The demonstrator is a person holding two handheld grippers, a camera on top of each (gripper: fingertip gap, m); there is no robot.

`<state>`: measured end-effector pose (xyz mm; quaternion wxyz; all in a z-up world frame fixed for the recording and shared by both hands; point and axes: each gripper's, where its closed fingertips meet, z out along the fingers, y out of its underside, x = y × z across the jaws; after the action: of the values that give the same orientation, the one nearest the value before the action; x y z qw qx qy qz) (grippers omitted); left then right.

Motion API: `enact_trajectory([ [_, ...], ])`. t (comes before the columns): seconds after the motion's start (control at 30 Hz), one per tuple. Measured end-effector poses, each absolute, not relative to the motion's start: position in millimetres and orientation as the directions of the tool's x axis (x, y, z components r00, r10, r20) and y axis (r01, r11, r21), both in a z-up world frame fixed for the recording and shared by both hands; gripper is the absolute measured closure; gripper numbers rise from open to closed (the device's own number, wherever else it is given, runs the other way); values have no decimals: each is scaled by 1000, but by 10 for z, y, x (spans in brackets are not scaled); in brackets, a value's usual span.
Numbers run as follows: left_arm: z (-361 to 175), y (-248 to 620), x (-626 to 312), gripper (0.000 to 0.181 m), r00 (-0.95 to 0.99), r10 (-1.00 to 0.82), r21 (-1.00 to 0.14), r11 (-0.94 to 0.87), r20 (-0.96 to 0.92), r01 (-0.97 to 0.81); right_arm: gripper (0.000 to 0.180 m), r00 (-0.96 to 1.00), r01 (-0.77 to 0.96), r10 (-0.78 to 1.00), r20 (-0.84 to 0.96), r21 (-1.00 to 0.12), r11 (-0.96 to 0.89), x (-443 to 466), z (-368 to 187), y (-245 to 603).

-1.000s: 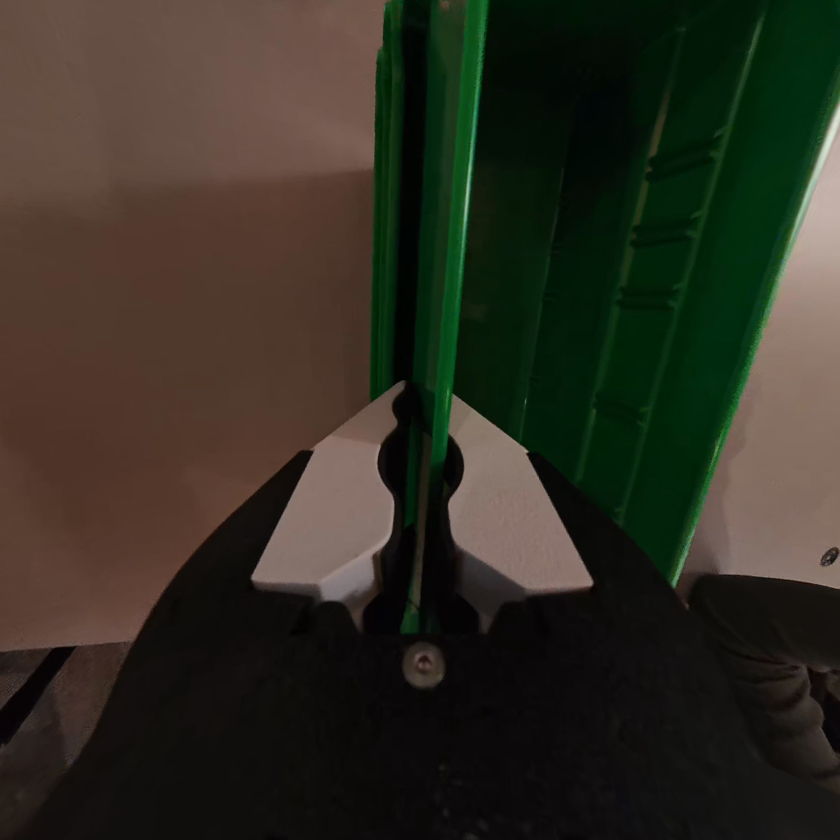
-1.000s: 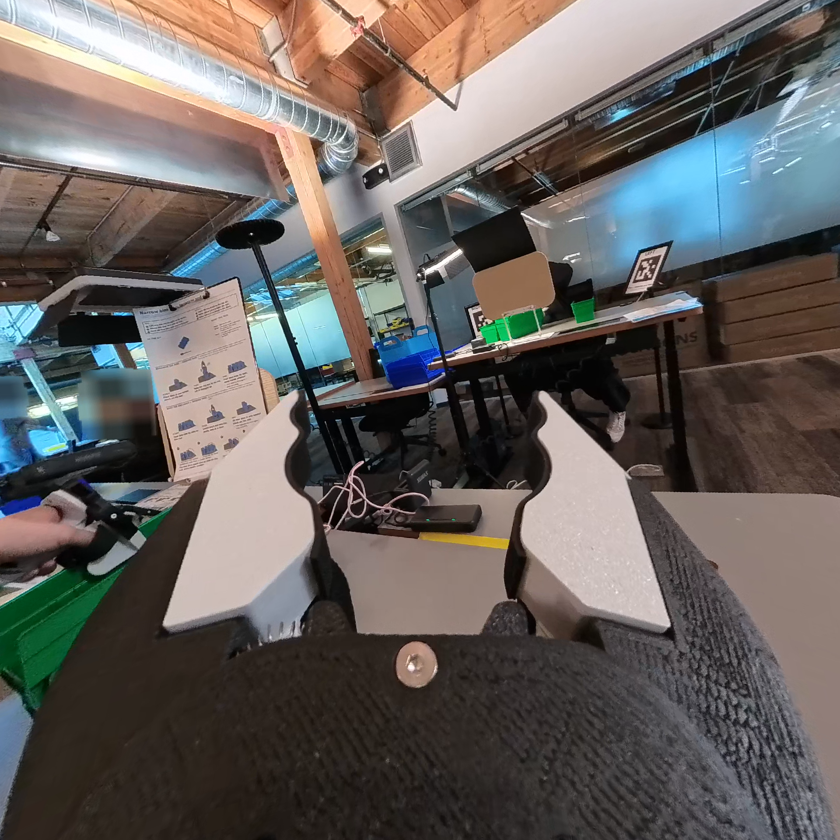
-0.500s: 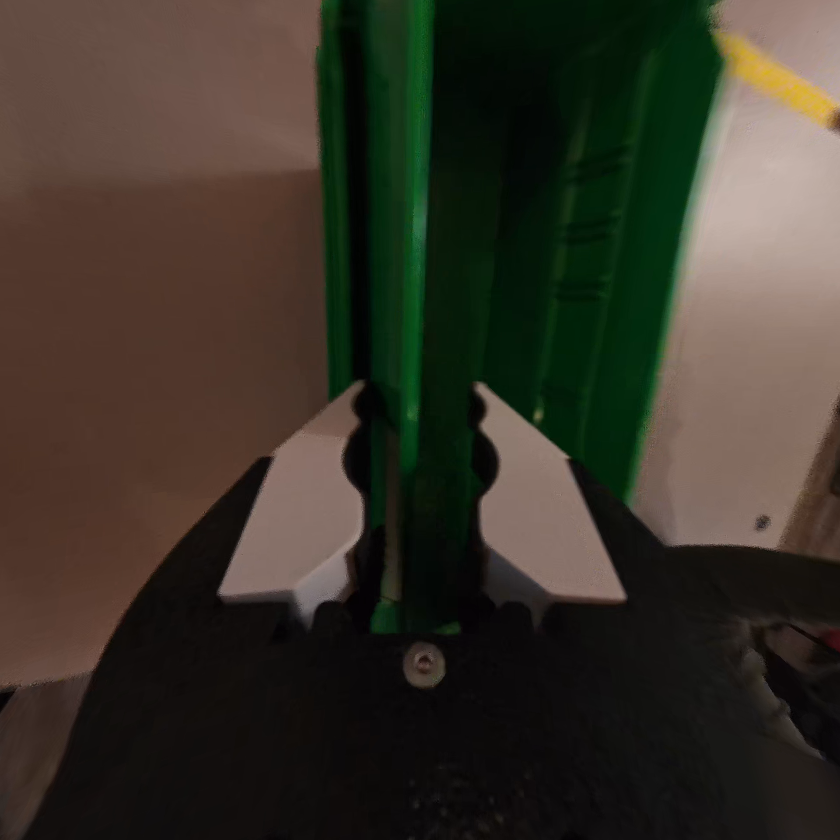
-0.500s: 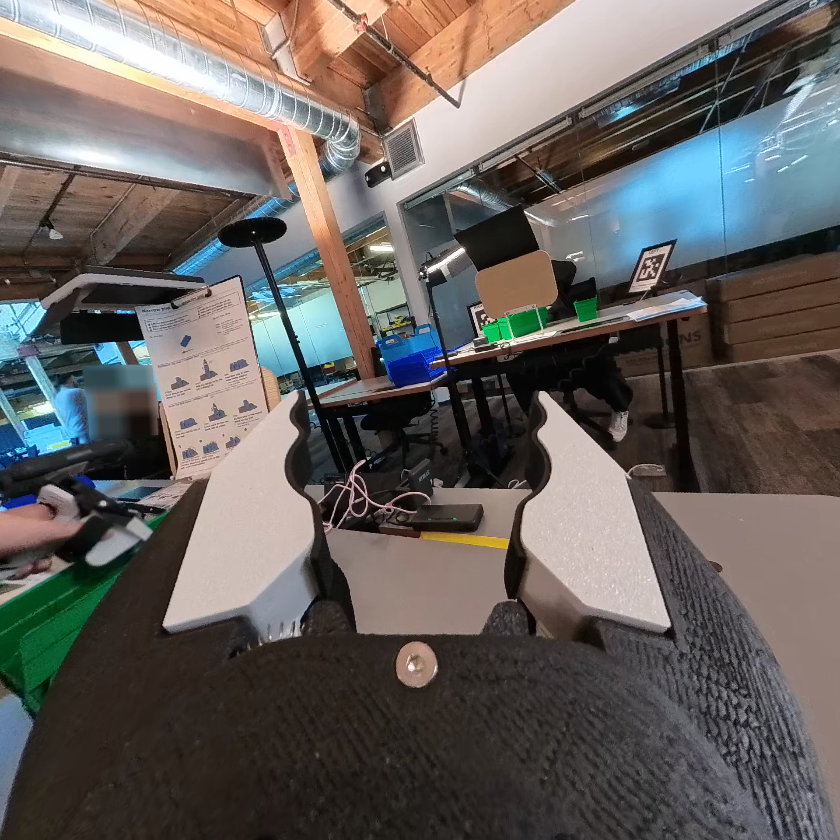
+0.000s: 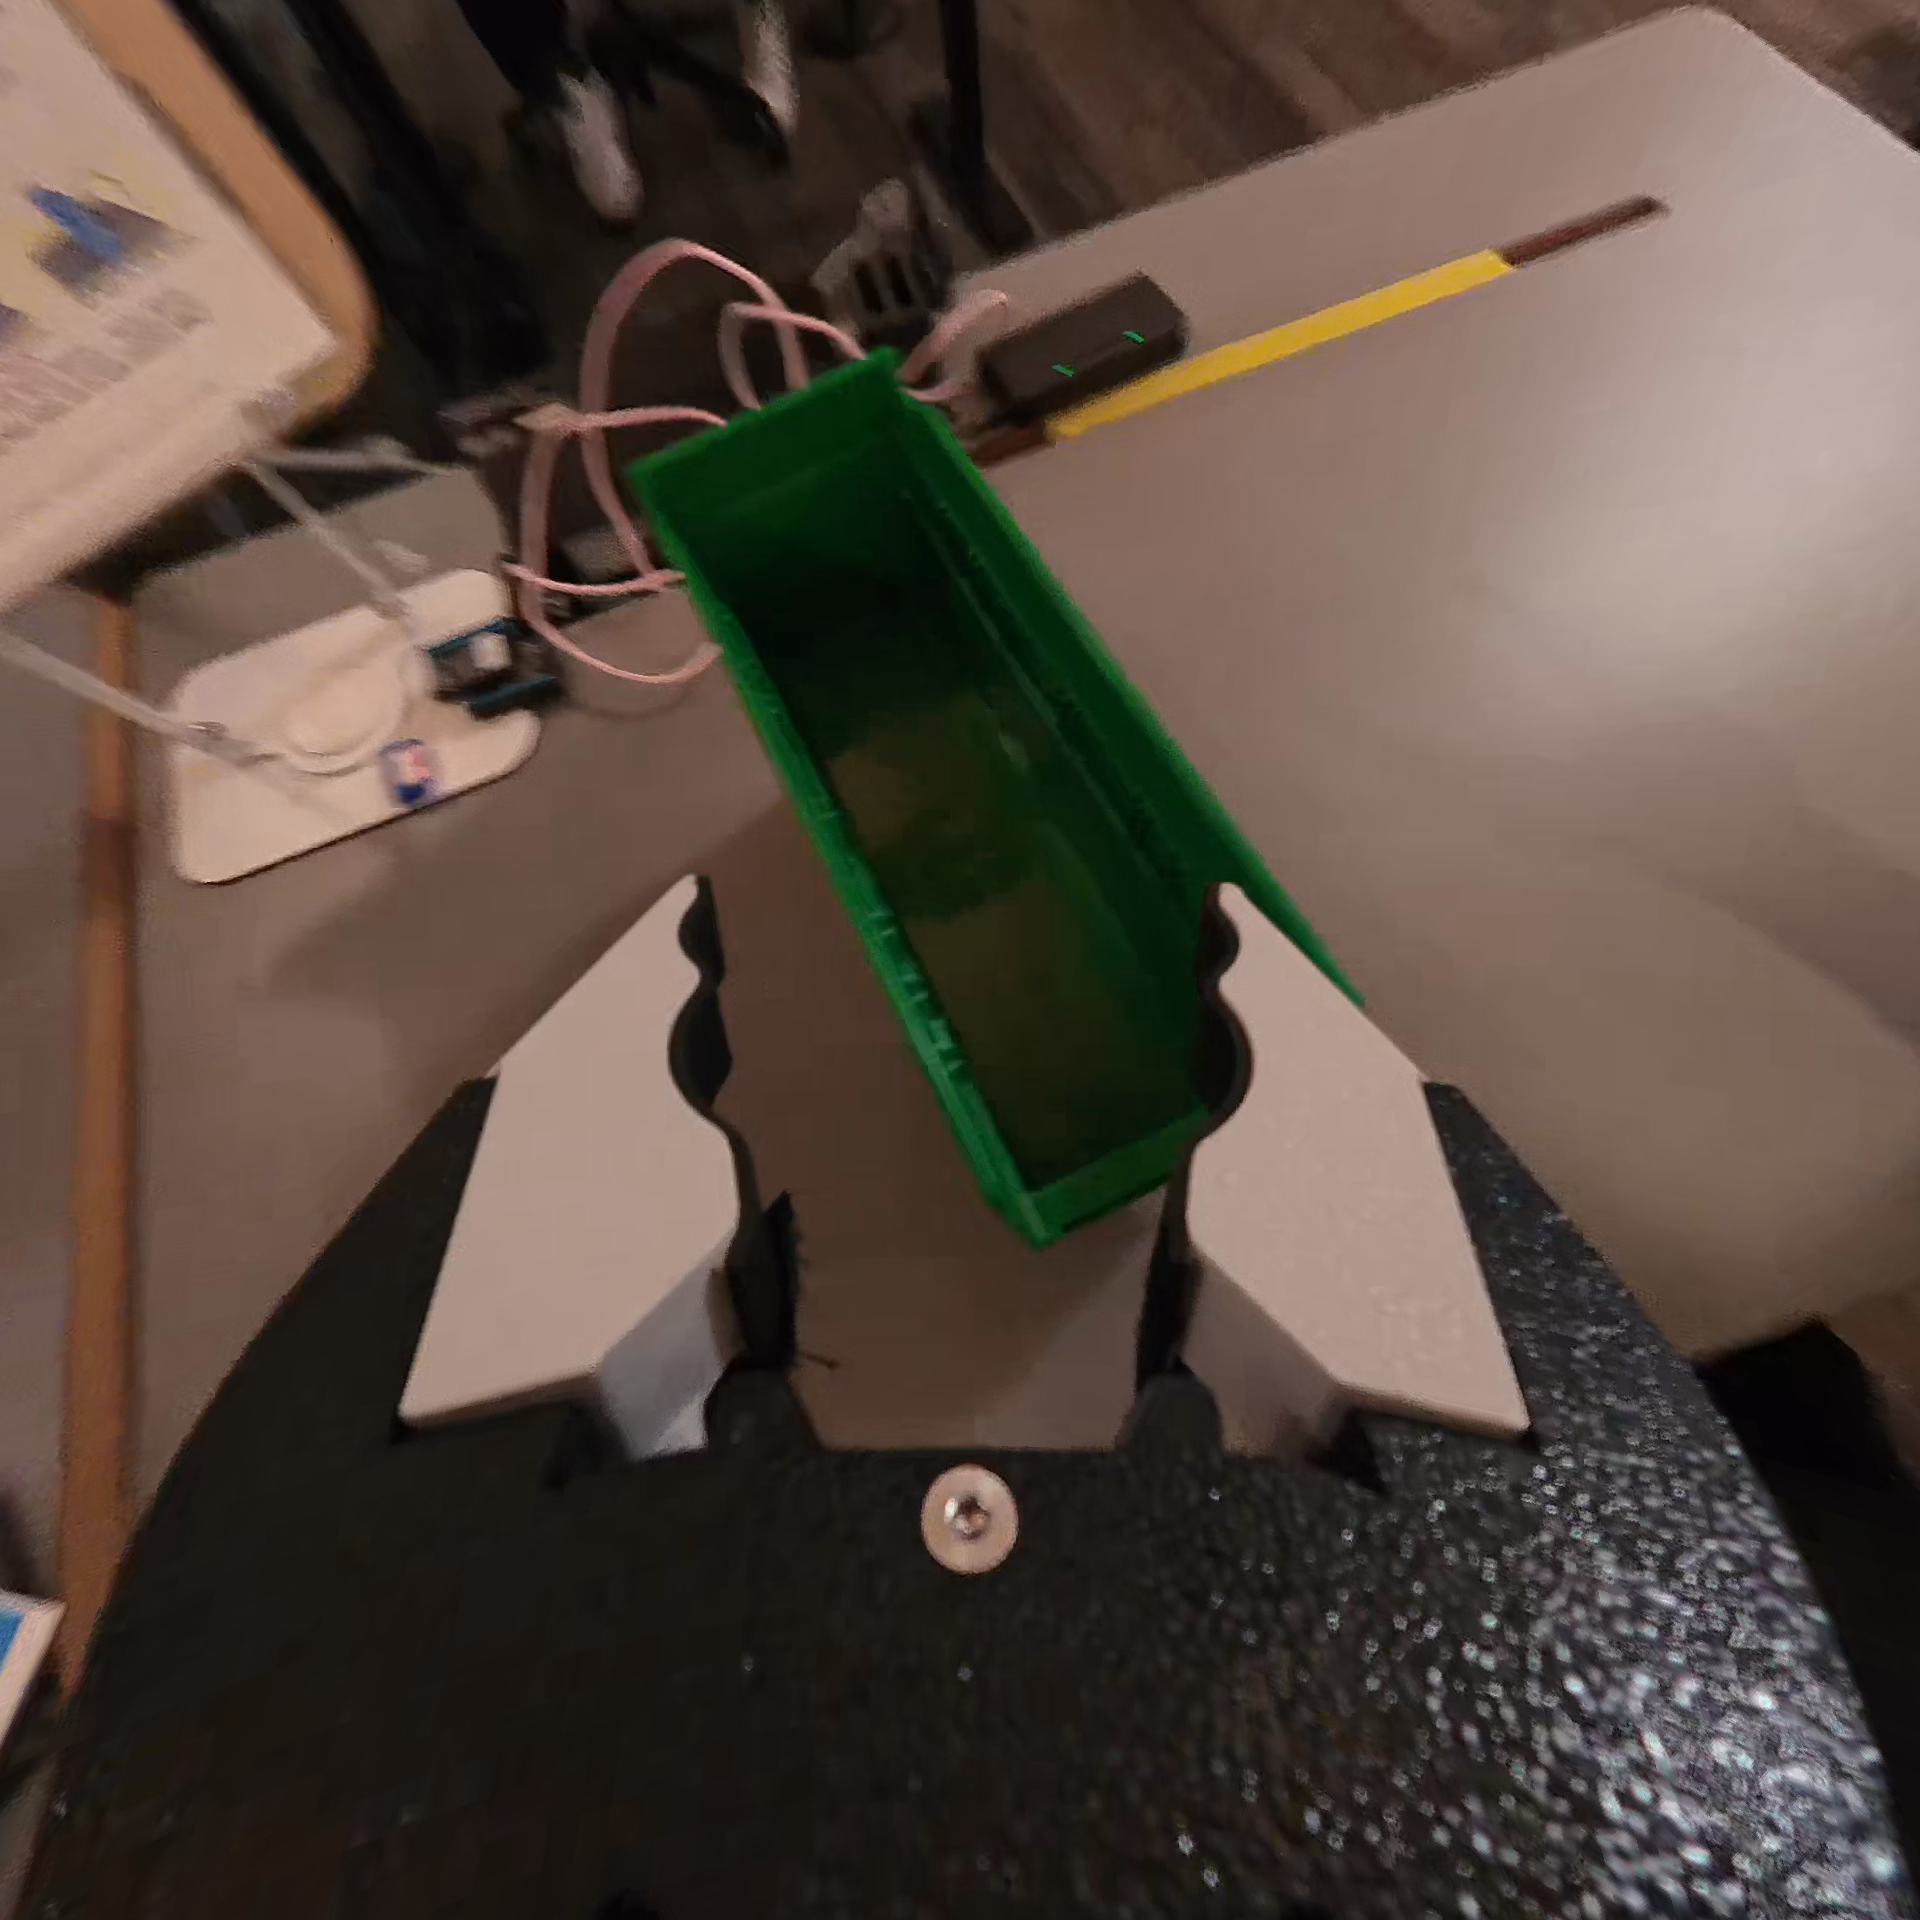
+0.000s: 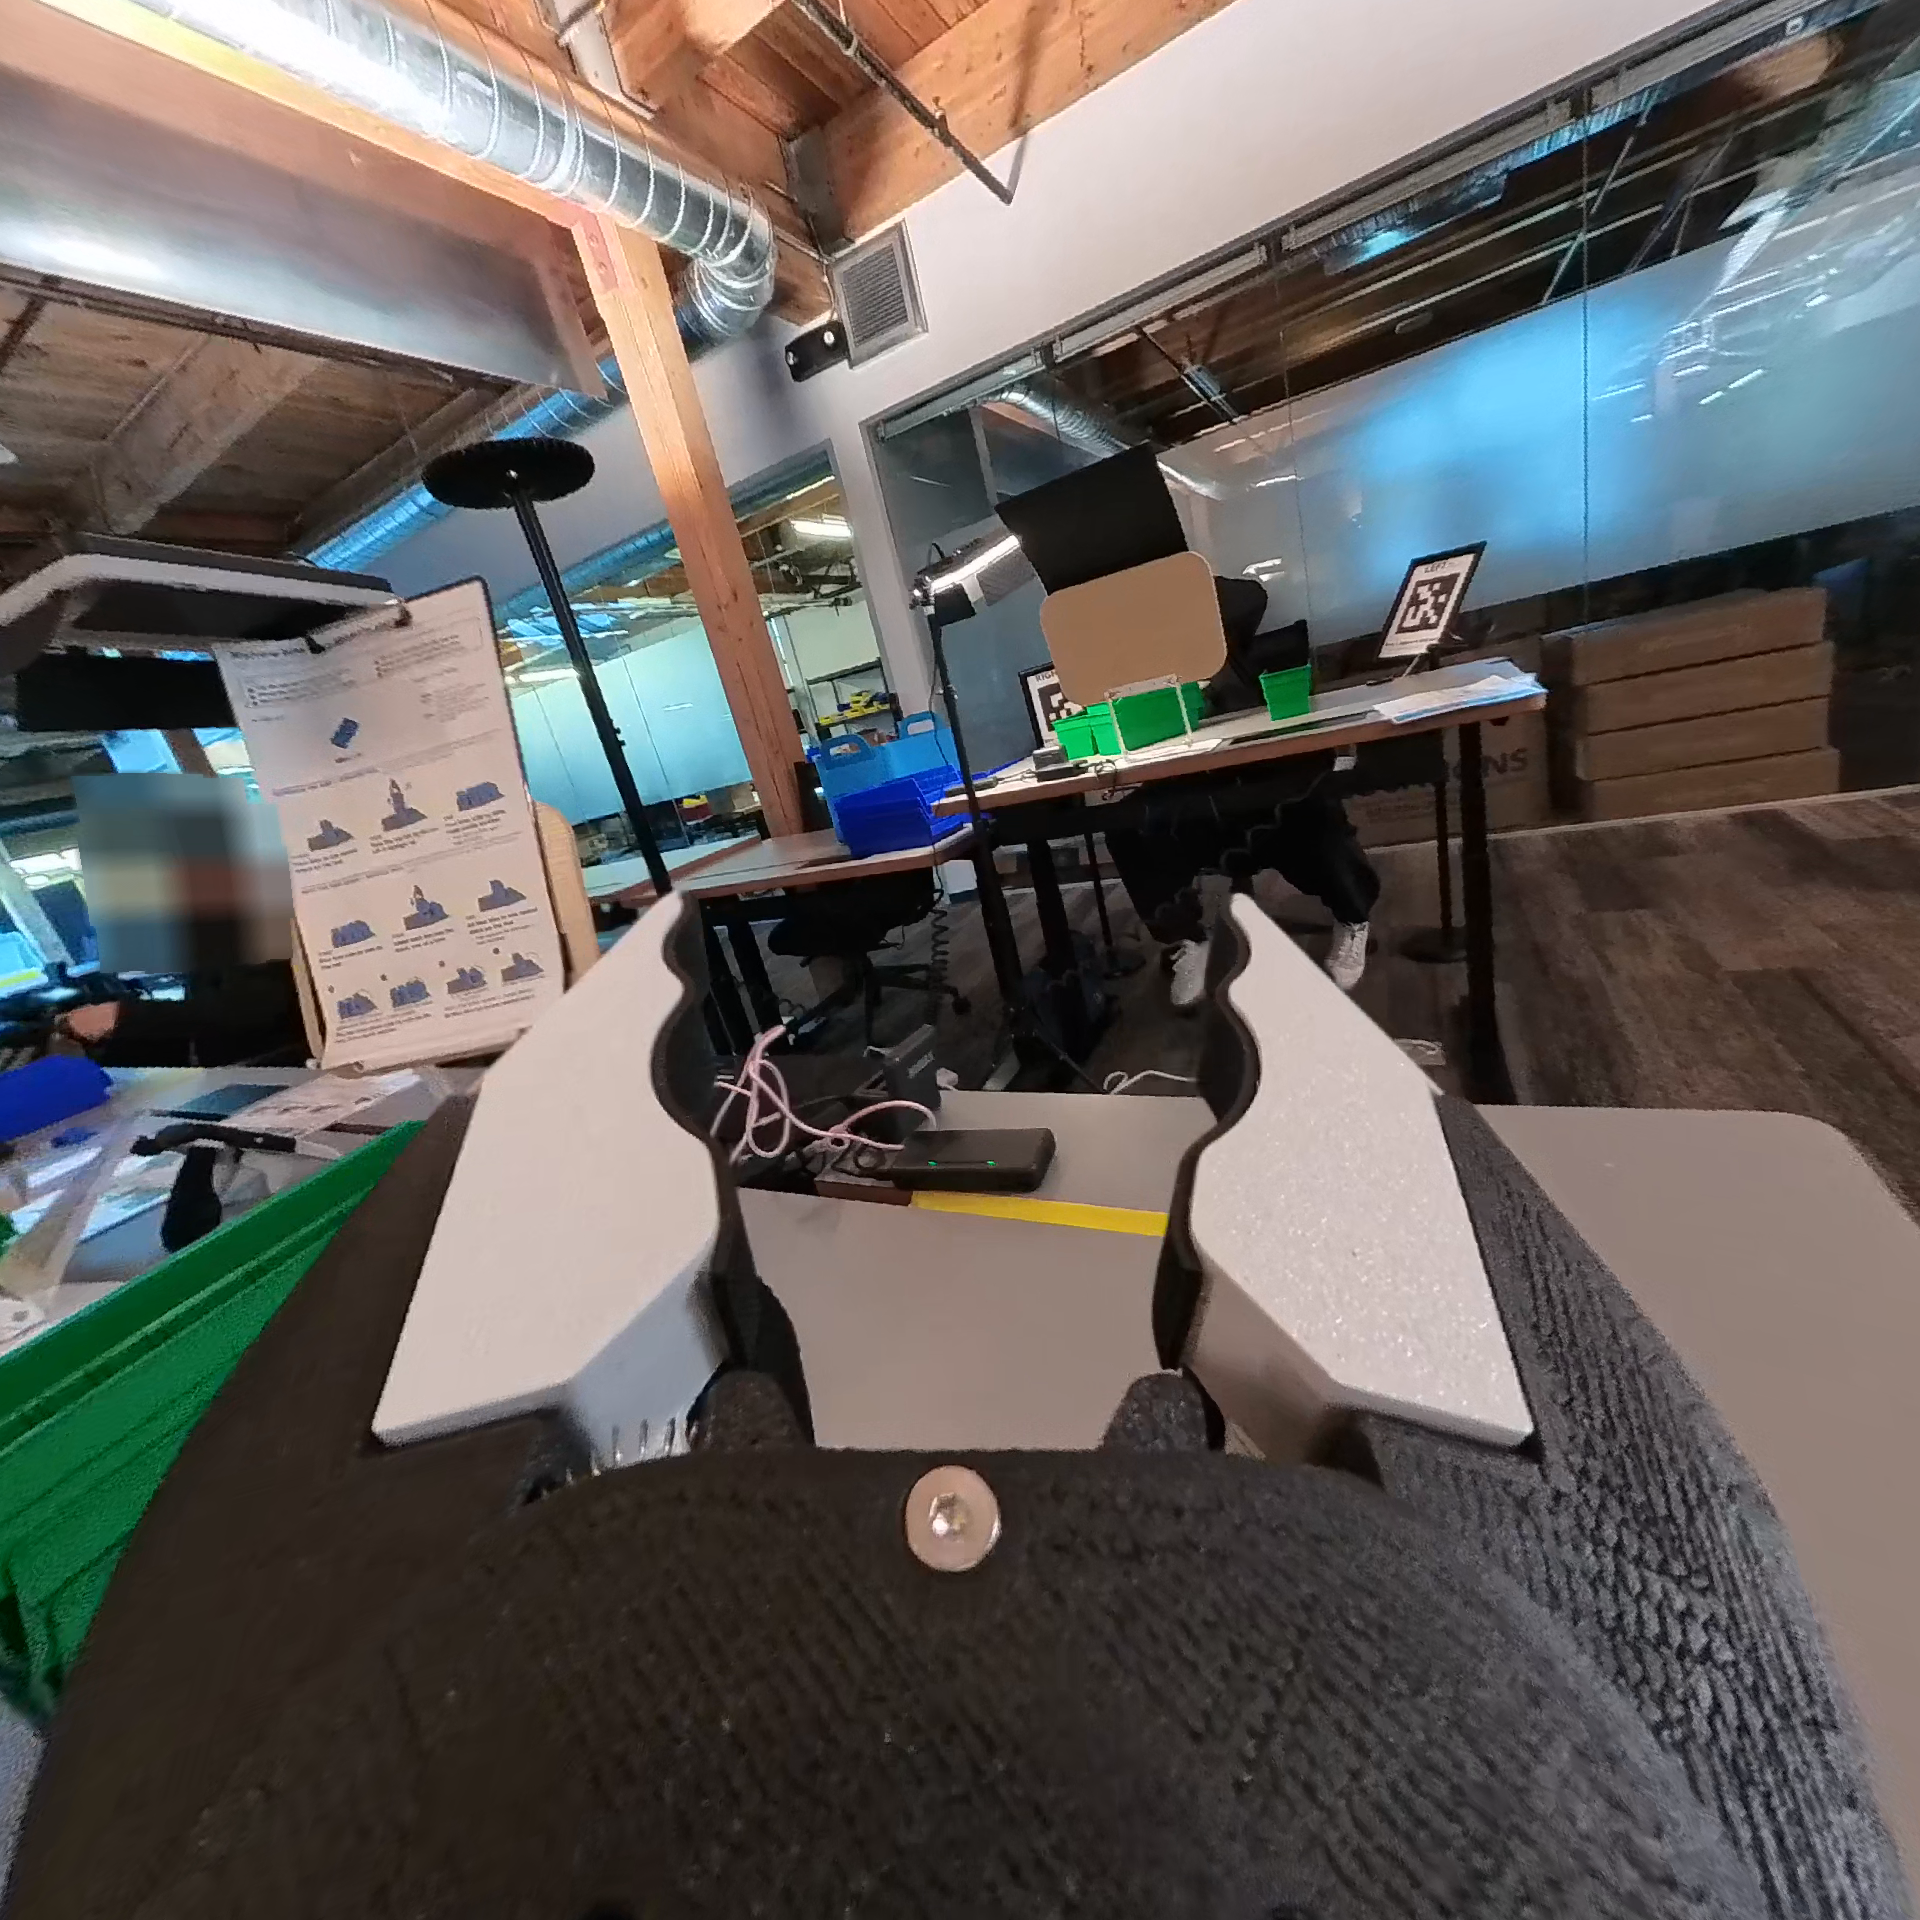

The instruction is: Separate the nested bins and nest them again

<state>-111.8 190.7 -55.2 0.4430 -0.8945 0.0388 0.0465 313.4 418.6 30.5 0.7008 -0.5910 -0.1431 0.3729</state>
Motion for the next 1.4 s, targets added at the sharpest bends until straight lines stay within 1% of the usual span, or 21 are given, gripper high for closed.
enact_trajectory([
  [0.1,-566,1643,-1485,93,943,134,-846,-494,-304,-202,84,704,-330,676,-217,-943,41,3113,312,4169],
  [0.17,-630,1501,-1660,95,929,206,-899,-383,-306,-211,85,720,-307,666,-197,-950,51,3079,313,4159],
  [0.27,-829,1361,-1925,95,953,256,-978,-172,-162,-120,84,749,-252,645,-149,-965,70,2979,299,4144],
  [0.37,-1091,1323,-2213,94,962,268,-999,-11,-42,-41,84,782,-182,618,-83,-978,99,2842,296,4109],
  [0.47,-1355,1418,-2458,88,963,255,-994,76,90,73,70,827,-159,562,-25,-968,192,2749,424,4031],
  [0.6,-1496,1612,-2528,86,955,109,-947,202,274,249,71,807,-203,582,100,-878,433,2422,739,3581],
  [0.67,-1567,1648,-2543,86,948,67,-926,244,312,288,71,755,-267,647,106,-852,451,2104,768,3287],
  [0.7,-1615,1643,-2558,86,942,63,-916,263,330,303,70,704,-297,702,107,-853,428,1886,755,3121],
  [0.73,-1657,1629,-2574,86,933,57,-902,283,354,325,65,654,-303,749,112,-868,394,1651,710,2976],
  [0.77,-1683,1618,-2580,84,919,35,-883,294,392,365,56,615,-274,780,114,-897,348,1413,623,2877],
  [0.83,-1695,1606,-2541,83,896,-50,-853,285,442,436,44,558,-145,816,147,-952,271,946,368,2744],
  [0.87,-1712,1596,-2544,84,884,-68,-841,282,462,461,42,535,-86,828,171,-963,255,743,243,2687],
  [0.93,-1739,1553,-2545,84,864,-87,-817,289,496,498,44,495,-15,848,189,-974,226,392,32,2600],
  [1.0,-1696,1501,-2497,84,861,-127,-806,306,493,506,45,430,53,887,169,-985,163,61,-185,2509],
  [1.07,-1690,1506,-2490,84,867,-122,-813,305,482,495,45,348,111,933,88,-992,53,-253,-358,2395],
  [1.1,-1690,1522,-2463,84,868,-132,-817,295,479,496,45,300,141,954,12,-989,-32,-407,-430,2332],
  [1.17,-1692,1562,-2373,87,869,-164,-827,266,467,495,43,206,252,969,-139,-949,-189,-692,-583,2210],
  [1.2,-1704,1583,-2345,88,870,-169,-833,252,464,493,41,203,314,964,-174,-921,-232,-813,-646,2217],
  [1.3,-1695,1636,-2259,89,860,-204,-831,230,468,507,39,304,486,943,-135,-829,-275,-1105,-813,2467],
  [1.4,-1694,1680,-2178,91,847,-234,-826,208,478,524,36,415,628,901,-127,-676,-385,-1293,-1042,2690],
])
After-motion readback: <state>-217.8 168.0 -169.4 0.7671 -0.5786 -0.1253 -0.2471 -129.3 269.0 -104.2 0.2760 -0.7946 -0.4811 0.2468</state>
